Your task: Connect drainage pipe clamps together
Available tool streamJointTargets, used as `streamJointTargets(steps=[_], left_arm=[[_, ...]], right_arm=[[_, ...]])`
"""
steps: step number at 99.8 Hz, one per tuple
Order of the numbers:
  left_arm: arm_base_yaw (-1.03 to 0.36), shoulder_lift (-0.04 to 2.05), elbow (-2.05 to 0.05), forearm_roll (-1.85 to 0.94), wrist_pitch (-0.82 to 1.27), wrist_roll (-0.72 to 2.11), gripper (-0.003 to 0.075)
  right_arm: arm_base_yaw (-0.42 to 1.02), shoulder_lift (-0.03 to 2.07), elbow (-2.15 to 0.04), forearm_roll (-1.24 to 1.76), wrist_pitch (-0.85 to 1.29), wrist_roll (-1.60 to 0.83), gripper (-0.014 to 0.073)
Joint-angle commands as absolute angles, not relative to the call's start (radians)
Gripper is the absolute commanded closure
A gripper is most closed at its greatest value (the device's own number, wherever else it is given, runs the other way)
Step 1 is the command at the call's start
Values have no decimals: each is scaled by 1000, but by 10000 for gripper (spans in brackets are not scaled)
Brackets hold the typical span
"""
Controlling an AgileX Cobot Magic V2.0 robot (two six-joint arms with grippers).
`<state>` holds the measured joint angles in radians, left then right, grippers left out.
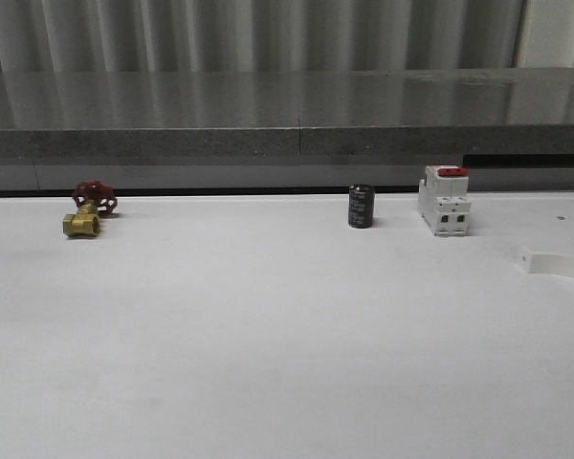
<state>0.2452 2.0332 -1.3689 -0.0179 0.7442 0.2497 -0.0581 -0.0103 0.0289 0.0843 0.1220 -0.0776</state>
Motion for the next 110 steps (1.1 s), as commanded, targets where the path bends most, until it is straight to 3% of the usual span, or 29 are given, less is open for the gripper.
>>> streamJointTargets(steps=[1, 14, 25, 62, 85, 110], left_arm=[[248, 1983, -1397, -21, 712, 252, 518], [248, 1978, -1397, -21, 719, 252, 635], [243, 1948, -1397, -43, 740, 252, 658], [33, 1765, -1397, -95, 915, 105, 657], [-206, 1754, -1397, -89, 907, -55, 657], [-439, 1786, -1397, -84, 755, -243, 656]], right_arm=[[-59, -31, 13, 81, 37, -81, 661], [-59, -31, 13, 81, 37, -81, 661], [-59, -31, 13, 81, 37, -81, 661], [-59, -31, 13, 81, 37, -81, 661], [-59, -31, 13, 81, 37, -81, 661], [-59, -31, 13, 81, 37, -81, 661]])
